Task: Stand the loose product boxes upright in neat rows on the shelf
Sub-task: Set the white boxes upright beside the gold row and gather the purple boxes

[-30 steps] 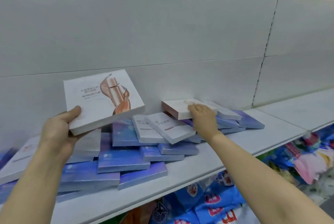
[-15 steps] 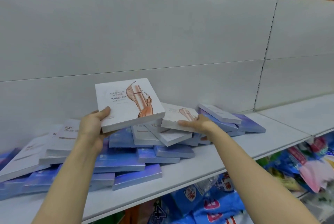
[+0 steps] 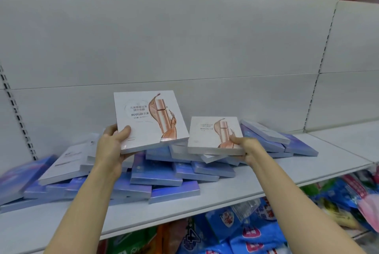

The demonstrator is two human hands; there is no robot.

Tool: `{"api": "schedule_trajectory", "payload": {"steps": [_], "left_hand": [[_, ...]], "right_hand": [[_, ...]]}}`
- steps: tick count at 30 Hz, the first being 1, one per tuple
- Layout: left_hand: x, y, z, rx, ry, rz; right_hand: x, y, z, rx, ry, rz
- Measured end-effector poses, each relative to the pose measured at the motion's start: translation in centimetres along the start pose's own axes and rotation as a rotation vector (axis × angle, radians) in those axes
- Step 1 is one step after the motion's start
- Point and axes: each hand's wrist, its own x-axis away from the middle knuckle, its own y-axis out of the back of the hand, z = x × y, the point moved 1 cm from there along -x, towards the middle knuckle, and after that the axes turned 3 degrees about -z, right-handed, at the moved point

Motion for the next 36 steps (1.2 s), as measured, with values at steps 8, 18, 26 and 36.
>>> {"api": "schedule_trajectory", "payload": {"steps": [8,18,26,36], "left_hand": [[0.9,7.5,-1.0,0.086,-0.246,0.1],[1.6,21.5,-1.9,0.211,-0.198,0.051],[2.9,31.2,-1.6,0.254,-0.09,0.005],[7.1,40.4,-2.9,0.296,-0.111,-0.125]], "right_hand": [[8.0,-2.9,-3.3,-0.133,0.449,0.175],[18.6,-9.9,-8.8,-0.225,0.533,0.249],[25.2,-15.0,-15.0,-0.308,0.442,0.23],[31.2,-20.0,-18.9,-0.298,0.344,0.354]]}}
